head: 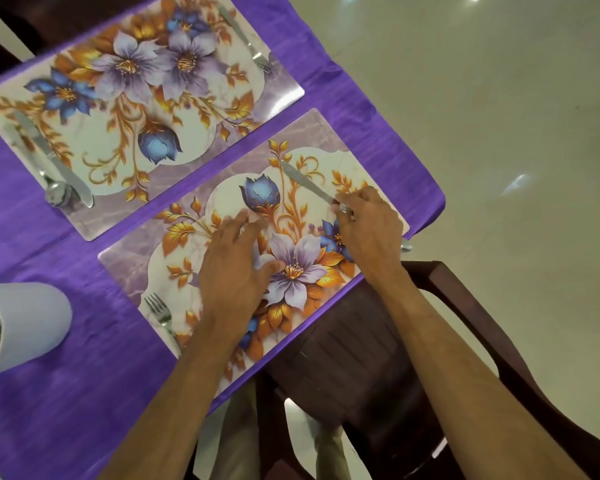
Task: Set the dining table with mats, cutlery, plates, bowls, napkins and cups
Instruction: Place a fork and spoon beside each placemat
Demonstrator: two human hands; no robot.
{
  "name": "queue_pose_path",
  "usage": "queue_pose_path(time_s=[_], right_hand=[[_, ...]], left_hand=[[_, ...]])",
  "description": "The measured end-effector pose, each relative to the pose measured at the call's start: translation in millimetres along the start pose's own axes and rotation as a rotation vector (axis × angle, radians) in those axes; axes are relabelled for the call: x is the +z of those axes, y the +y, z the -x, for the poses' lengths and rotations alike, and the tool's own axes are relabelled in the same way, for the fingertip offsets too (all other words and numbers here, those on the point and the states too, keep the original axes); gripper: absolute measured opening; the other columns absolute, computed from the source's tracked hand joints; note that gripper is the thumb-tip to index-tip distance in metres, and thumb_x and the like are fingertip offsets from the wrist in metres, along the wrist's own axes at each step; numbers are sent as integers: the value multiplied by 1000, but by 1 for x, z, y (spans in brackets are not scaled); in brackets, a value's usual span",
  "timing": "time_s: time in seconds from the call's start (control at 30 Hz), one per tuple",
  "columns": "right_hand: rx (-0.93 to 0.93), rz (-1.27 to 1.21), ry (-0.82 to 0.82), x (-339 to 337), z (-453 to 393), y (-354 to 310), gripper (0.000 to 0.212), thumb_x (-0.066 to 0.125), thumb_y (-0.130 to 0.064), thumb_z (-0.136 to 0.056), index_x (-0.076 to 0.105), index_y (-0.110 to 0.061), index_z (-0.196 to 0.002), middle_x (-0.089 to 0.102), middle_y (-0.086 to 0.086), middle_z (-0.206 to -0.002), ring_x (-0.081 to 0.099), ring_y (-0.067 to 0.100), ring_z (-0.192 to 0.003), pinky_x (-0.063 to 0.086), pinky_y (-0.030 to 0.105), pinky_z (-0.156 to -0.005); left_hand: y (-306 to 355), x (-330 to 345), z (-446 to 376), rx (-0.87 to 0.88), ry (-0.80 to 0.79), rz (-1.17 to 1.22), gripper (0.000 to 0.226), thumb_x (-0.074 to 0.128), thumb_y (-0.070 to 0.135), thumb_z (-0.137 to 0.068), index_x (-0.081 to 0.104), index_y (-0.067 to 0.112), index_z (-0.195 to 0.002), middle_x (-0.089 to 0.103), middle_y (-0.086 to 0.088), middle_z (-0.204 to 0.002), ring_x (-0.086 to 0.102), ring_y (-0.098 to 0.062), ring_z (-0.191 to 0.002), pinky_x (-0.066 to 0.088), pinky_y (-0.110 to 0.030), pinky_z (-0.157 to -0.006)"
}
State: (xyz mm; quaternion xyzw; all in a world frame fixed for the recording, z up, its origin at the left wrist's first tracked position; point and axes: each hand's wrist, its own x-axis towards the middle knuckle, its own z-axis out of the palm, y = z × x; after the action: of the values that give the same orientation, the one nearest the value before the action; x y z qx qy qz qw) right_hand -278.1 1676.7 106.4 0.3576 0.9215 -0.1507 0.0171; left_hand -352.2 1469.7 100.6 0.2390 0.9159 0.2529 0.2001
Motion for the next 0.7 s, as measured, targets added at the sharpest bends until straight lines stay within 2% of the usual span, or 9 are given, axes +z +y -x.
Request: queue_pose_path(time_s=[0.13, 0.27, 0.33, 0.6, 0.7], right_hand=[[11, 55, 1, -2, -10, 0, 34, 52, -36, -107, 69, -19, -131, 66, 4, -131, 67, 24, -105, 47, 31, -82], [102, 11, 71, 1, -10, 4, 33, 53, -36, -106, 73, -17, -124, 69, 5, -121, 67, 24, -98, 41, 29, -74], [140, 11, 89, -1, -10, 7, 33, 53, -37, -107, 74, -16, -122, 69, 6, -118, 67, 23, -96, 43, 30, -73], [165, -4, 94, -5, -11, 10, 35, 54, -38, -107, 71, -15, -127, 68, 6, -123, 68, 23, -101, 43, 27, -77], [160, 21, 82, -7, -12, 10, 36, 54, -38, -107, 71, -13, -127, 67, 7, -121, 68, 24, -100, 42, 28, -75]], left_hand=[[0, 0, 0, 25, 8, 6, 66, 87, 32, -82, 61, 20, -142, 49, -9, -156, 42, -33, -144, 47, -55, -109], [-1, -1, -1, 24, 3, 9, 67, 89, 32, -81, 61, 18, -140, 50, -11, -154, 44, -35, -143, 47, -57, -108], [-1, -1, 0, 23, 2, 3, 67, 88, 32, -82, 61, 18, -141, 50, -10, -155, 43, -35, -144, 47, -57, -109], [0, -3, 1, 34, 16, -19, 67, 88, 36, -81, 62, 21, -141, 51, -9, -155, 44, -31, -142, 49, -52, -107], [-4, -1, 0, 51, -27, -59, 70, 84, 40, -85, 57, 20, -146, 47, -11, -158, 40, -34, -147, 43, -55, -113]])
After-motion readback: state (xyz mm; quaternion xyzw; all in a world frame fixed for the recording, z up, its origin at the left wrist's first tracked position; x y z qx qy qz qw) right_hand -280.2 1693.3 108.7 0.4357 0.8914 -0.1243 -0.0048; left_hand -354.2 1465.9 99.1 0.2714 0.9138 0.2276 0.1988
